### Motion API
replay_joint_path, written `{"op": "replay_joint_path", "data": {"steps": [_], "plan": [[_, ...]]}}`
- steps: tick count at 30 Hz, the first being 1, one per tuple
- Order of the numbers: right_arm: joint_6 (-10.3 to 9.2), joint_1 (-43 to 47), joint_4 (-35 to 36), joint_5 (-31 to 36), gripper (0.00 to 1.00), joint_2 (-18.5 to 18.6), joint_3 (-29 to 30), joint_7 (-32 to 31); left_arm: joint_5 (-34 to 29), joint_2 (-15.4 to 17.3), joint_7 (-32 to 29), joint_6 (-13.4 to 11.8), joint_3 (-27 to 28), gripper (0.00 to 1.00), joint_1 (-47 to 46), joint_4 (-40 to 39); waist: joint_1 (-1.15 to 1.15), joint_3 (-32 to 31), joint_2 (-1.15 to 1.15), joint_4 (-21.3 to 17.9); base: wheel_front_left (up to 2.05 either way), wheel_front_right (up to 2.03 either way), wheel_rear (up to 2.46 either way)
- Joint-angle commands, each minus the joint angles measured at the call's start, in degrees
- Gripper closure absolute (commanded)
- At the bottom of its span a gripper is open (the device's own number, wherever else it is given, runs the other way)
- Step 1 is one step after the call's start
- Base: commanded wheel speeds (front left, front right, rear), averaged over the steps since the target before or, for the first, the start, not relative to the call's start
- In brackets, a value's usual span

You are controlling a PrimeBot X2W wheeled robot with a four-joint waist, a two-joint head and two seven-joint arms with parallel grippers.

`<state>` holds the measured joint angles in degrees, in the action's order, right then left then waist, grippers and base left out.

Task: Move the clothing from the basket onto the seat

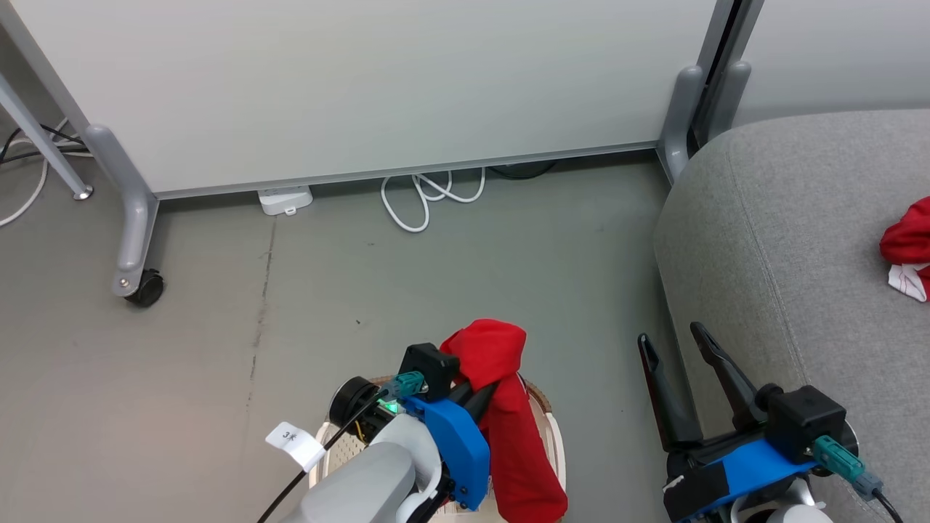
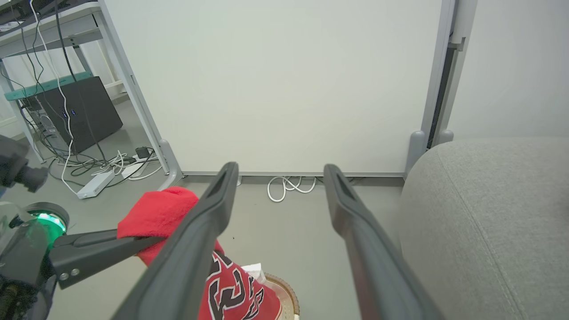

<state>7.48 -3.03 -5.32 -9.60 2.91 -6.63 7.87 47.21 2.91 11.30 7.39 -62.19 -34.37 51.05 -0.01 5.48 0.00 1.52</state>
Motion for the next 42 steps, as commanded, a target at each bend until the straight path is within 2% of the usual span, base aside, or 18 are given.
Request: {"op": "replay_joint_path", "data": {"steps": [1,13,26,42], "plan": [[0.03,0.7,0.2,-0.1,0.00,0.0,0.1,-0.1,0.4,0.0,0.5,0.1,-0.4,1.00,-1.2,-0.6,0.01,-0.6,0.00,0.3,0.00,0.00,0.00],[0.03,2.2,1.2,-0.3,0.00,0.0,-0.1,-1.1,2.5,0.0,1.2,-1.1,-4.3,1.00,-6.4,-6.0,0.01,-2.2,0.00,1.5,0.00,0.00,0.00],[0.03,3.3,1.6,0.0,0.00,0.0,-0.3,-2.0,6.2,0.0,2.5,-3.8,-5.3,1.00,-11.4,-10.7,0.01,-2.9,0.00,1.3,0.00,0.00,0.00],[0.03,3.6,0.5,-0.8,0.00,0.0,-1.2,-1.7,8.2,0.0,2.5,-5.2,-8.5,1.00,-14.2,-11.4,0.01,-3.3,0.00,2.0,0.00,0.00,0.00]]}}
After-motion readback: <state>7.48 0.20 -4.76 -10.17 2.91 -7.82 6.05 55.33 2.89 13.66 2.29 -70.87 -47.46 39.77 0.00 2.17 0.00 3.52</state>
